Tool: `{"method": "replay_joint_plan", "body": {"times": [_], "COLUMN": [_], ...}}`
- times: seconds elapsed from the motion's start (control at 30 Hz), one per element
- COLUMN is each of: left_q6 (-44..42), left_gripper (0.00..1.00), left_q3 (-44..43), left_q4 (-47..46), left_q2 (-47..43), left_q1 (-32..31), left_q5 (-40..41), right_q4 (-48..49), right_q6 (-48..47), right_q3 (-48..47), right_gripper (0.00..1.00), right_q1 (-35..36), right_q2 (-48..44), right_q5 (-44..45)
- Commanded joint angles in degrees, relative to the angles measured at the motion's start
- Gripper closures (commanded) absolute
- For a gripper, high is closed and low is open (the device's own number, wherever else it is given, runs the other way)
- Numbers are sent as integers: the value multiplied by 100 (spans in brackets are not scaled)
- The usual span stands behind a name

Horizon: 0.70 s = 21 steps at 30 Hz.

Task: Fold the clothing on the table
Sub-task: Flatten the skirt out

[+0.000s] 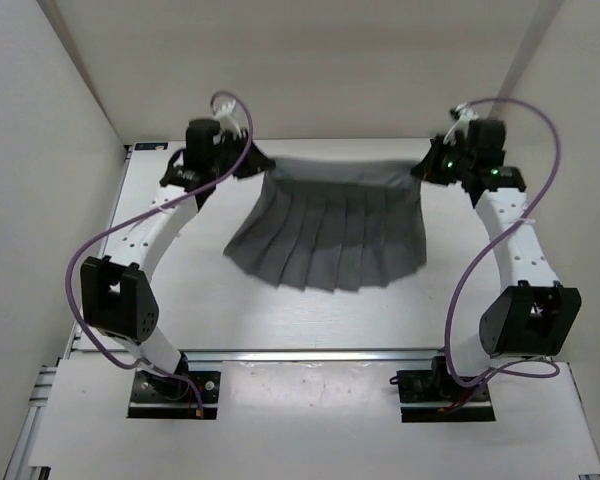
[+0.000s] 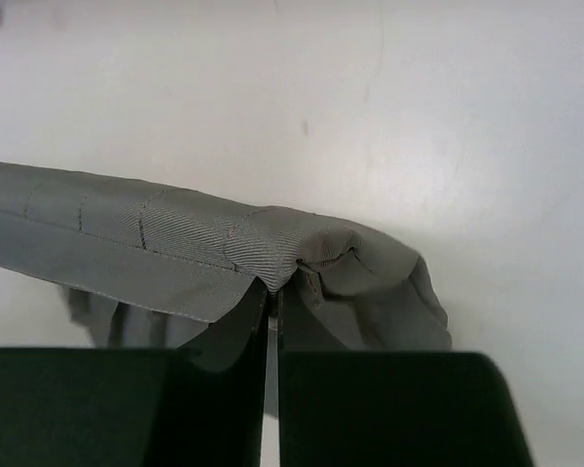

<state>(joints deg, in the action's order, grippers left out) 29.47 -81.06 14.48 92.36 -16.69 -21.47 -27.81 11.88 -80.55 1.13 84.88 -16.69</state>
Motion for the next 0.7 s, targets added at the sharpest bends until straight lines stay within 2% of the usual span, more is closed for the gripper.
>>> {"method": "replay_joint_plan", "body": {"times": [0.0, 0.07, 0.13, 0.23, 0.27, 0.33, 0.43, 0.5, 0.57, 0.67], "left_q6": [-337, -240, -257, -241, -179, 22, 347, 550, 708, 884], "left_gripper": [100, 100, 100, 100, 100, 100, 100, 100, 100, 100], "left_q3": [-1419, -1536, -1100, 883, 1255, 2641, 4031, 4615, 4984, 5135], "left_q4": [-16, -68, -208, -480, -560, -613, -263, 106, 790, 1485], "left_q2": [-148, -200, -498, -1543, -1928, -2571, -3739, -4327, -4892, -5587], "left_q1": [218, 306, 298, 61, -18, -80, -159, -151, -150, 16], "left_q5": [311, 100, 47, 275, 293, 346, 180, 21, 29, -268], "right_q4": [128, 31, -75, 223, 311, 294, -126, -512, -944, -1656], "right_q6": [-203, -291, -414, -406, -293, -20, 340, 568, 701, 729], "right_q3": [-1408, -1594, -1360, 247, 990, 2493, 3884, 4431, 4628, 3996], "right_gripper": [100, 100, 100, 100, 100, 100, 100, 100, 100, 100], "right_q1": [-446, -499, -395, 115, 194, 353, 415, 546, 747, 1013], "right_q2": [-191, -252, -436, -1383, -1682, -2227, -3001, -3625, -4012, -4120], "right_q5": [386, 438, 386, 421, 334, 149, -351, -448, -433, -124]}}
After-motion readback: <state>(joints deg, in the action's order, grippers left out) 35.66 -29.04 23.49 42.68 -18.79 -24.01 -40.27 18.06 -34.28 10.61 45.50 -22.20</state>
